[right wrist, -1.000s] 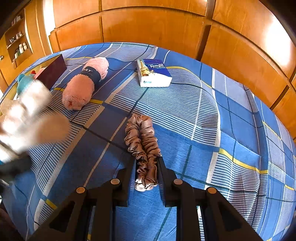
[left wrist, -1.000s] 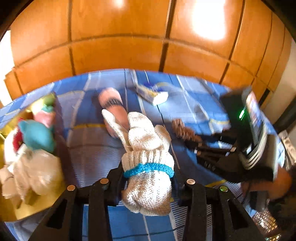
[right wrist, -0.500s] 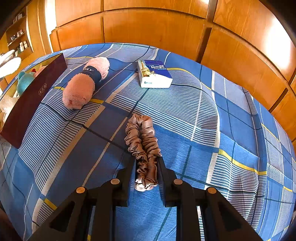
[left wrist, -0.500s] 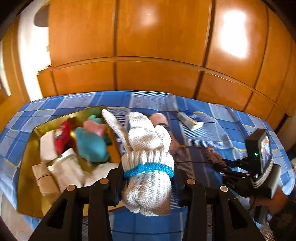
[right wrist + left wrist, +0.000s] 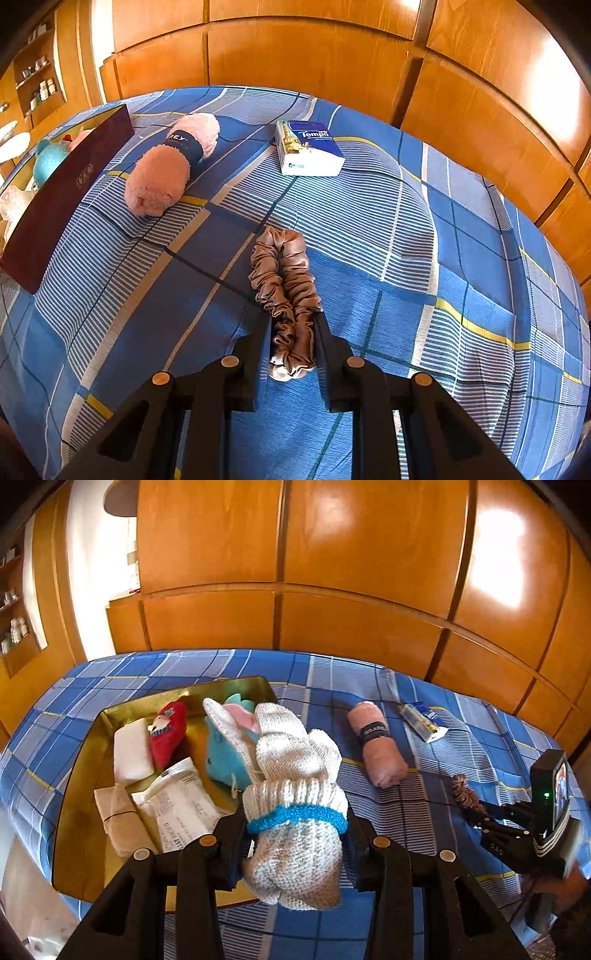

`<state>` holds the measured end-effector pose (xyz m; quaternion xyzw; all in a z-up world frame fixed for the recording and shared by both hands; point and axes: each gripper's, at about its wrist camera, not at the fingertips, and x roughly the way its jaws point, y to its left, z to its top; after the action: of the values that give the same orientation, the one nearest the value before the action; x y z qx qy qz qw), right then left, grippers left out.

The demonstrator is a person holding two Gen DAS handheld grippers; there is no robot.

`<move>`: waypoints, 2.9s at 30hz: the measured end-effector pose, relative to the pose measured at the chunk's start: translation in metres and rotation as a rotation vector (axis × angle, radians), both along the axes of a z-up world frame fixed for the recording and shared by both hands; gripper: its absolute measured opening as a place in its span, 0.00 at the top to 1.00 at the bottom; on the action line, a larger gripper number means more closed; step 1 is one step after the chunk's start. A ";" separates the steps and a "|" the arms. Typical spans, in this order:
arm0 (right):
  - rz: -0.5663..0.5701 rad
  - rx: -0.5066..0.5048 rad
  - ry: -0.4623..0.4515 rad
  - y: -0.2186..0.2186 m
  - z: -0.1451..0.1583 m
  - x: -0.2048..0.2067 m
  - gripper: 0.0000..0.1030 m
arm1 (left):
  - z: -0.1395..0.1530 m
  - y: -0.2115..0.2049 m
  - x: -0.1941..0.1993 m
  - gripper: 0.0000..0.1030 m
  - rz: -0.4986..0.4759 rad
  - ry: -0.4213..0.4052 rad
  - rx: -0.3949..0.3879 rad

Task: Organize soft objects
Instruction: 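Carry the white knit glove over the gold tray and release it with the left gripper, then carry the brown scrunchie into the gold tray and open the right gripper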

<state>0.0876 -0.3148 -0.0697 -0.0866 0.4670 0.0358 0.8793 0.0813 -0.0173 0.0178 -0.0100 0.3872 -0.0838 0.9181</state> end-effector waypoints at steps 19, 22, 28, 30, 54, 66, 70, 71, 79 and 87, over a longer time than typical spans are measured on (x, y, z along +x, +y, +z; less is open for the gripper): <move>0.005 -0.017 -0.008 0.002 -0.001 -0.001 0.79 | -0.004 0.082 0.011 0.59 0.164 0.061 -0.132; 0.004 -0.016 -0.008 0.002 -0.001 -0.002 0.79 | 0.000 0.127 0.016 0.59 0.254 0.074 -0.217; 0.004 -0.014 -0.006 0.002 0.000 -0.001 0.79 | -0.001 0.185 0.018 0.59 0.366 0.085 -0.272; 0.004 -0.011 -0.006 0.002 0.000 -0.001 0.79 | -0.007 0.190 0.021 0.59 0.372 0.107 -0.298; 0.003 -0.017 -0.007 0.002 0.000 0.000 0.79 | -0.034 0.161 0.037 0.36 0.345 0.127 -0.117; -0.007 -0.031 0.002 0.003 0.000 0.001 0.81 | -0.001 0.137 -0.004 0.28 0.326 -0.014 -0.038; -0.014 -0.041 0.004 0.005 0.001 0.002 0.81 | 0.004 0.135 -0.010 0.28 0.319 -0.033 -0.028; -0.016 -0.042 0.003 0.005 0.001 0.002 0.81 | 0.004 0.134 -0.012 0.28 0.316 -0.036 -0.025; -0.032 -0.035 0.015 0.008 0.002 0.000 0.82 | 0.004 0.135 -0.018 0.28 0.317 -0.036 -0.015; -0.021 0.018 0.024 0.016 0.009 -0.001 0.82 | 0.002 0.140 -0.023 0.28 0.321 -0.037 -0.017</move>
<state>0.0865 -0.2990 -0.0610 -0.0736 0.4779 0.0319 0.8747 0.0582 0.1228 0.0201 -0.0777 0.3630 0.0606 0.9266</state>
